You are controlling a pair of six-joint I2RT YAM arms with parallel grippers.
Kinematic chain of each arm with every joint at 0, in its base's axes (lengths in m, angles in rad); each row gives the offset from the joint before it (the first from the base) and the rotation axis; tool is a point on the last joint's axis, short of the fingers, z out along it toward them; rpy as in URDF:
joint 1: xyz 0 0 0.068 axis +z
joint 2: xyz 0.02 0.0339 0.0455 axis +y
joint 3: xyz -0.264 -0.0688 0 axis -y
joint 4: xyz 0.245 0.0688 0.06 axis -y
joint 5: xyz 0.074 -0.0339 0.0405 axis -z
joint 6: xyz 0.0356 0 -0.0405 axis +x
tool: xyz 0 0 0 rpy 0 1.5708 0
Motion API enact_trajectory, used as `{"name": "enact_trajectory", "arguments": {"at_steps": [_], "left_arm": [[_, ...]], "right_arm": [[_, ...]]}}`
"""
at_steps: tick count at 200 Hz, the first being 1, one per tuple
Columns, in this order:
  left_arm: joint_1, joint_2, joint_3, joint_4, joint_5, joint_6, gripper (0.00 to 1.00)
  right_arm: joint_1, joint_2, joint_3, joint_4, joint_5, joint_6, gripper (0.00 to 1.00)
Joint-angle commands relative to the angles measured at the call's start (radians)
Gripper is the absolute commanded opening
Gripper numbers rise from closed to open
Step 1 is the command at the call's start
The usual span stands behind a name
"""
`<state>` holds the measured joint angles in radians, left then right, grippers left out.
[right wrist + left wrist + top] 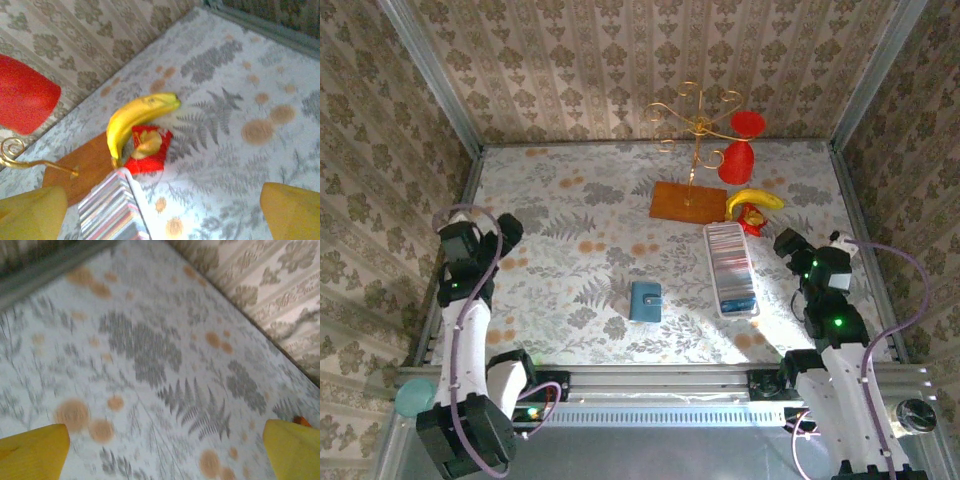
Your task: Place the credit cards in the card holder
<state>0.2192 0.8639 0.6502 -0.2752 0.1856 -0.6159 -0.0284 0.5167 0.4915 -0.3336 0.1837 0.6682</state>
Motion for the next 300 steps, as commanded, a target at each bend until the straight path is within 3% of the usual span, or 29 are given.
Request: {"name": "enact_trajectory", "arguments": {"at_steps": [1, 14, 25, 54, 65, 101, 113, 131, 156, 210, 300], "left_arm": [[0.011, -0.015, 0.017, -0.157, 0.225, -0.060, 1.00], [-0.022, -0.002, 0.042, -0.218, 0.238, -0.030, 1.00], [-0.099, 0.007, 0.056, -0.246, 0.204, -0.025, 1.00], [-0.447, 0.077, 0.109, -0.292, -0.017, -0.017, 1.00], [-0.549, 0.123, 0.136, -0.305, -0.050, -0.023, 1.00], [-0.743, 0.238, 0.153, -0.297, 0.077, -0.059, 0.93], [-0.773, 0.236, 0.114, -0.255, 0.144, -0.078, 0.91], [-0.814, 0.203, 0.030, -0.182, 0.180, -0.140, 0.79], [-0.872, 0.158, -0.068, -0.094, 0.188, -0.213, 0.70], [-0.917, 0.107, -0.145, -0.071, 0.169, -0.279, 0.64], [-0.931, 0.096, -0.180, -0.011, 0.152, -0.312, 0.58]], "right_arm": [[-0.002, -0.024, 0.082, -0.235, -0.082, 0.082, 0.98], [-0.002, 0.001, 0.133, -0.305, -0.156, 0.062, 0.91], [0.001, 0.040, 0.175, -0.356, -0.232, 0.038, 0.84], [0.079, 0.153, 0.261, -0.454, -0.323, 0.065, 0.75], [0.183, 0.188, 0.285, -0.465, -0.291, 0.091, 0.73], [0.626, 0.294, 0.300, -0.366, -0.046, 0.220, 0.70], [0.739, 0.369, 0.302, -0.310, -0.008, 0.255, 0.65], [0.874, 0.512, 0.321, -0.220, 0.024, 0.288, 0.45], [0.970, 0.726, 0.373, -0.122, 0.030, 0.300, 0.30], [0.987, 1.004, 0.432, 0.024, -0.008, 0.321, 0.14], [0.941, 1.153, 0.470, 0.070, -0.018, 0.334, 0.00]]}}
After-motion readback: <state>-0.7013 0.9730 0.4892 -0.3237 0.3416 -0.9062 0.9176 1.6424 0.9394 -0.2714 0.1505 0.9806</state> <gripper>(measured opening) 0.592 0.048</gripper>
